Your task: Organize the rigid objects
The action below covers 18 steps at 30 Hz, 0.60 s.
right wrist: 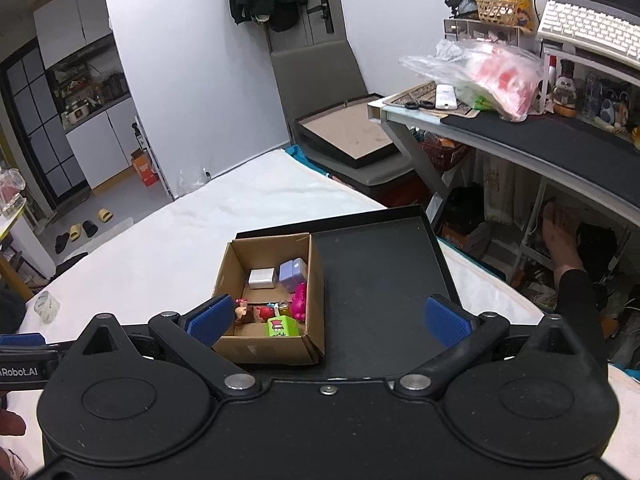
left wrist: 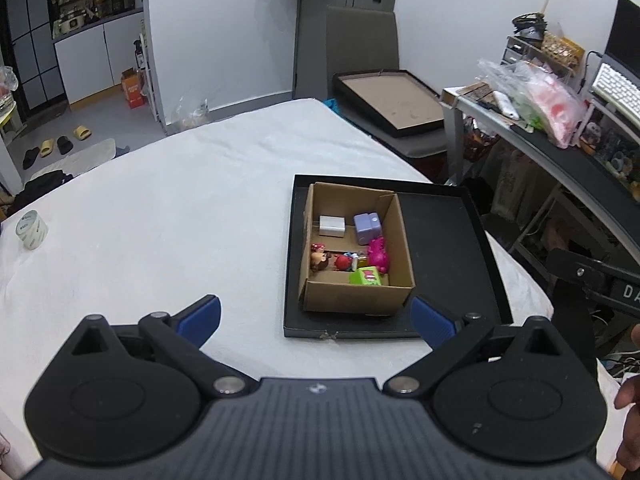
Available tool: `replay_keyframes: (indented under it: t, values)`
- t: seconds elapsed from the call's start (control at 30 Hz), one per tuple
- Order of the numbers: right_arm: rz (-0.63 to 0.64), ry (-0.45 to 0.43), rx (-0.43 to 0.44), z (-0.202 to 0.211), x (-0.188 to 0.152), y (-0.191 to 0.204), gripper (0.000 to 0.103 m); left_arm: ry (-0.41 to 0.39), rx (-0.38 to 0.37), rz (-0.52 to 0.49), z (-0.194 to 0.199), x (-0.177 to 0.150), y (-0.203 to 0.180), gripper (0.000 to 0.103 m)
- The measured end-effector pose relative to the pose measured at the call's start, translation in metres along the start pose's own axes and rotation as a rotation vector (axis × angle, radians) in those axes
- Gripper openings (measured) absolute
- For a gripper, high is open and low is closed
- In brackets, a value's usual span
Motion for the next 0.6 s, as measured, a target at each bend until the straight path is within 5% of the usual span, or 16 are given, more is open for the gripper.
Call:
replay_keyframes:
  t: [0.6]
  values:
    - [0.002, -0.033, -0.011, 0.036, -0.001, -0.008, 0.103, -0.062, -0.026, -0.045, 0.041, -0.004, -0.011, 0.101]
Point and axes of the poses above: each gripper's, at about its wrist camera, not at the fingertips, and z roughly against the way its jaws point, y to its left, x to its top, the point moved 7 cm from there along -z, roughly the way its jaws point, and after that the axes turned 11 degrees about -y, right-handed, at the moved point
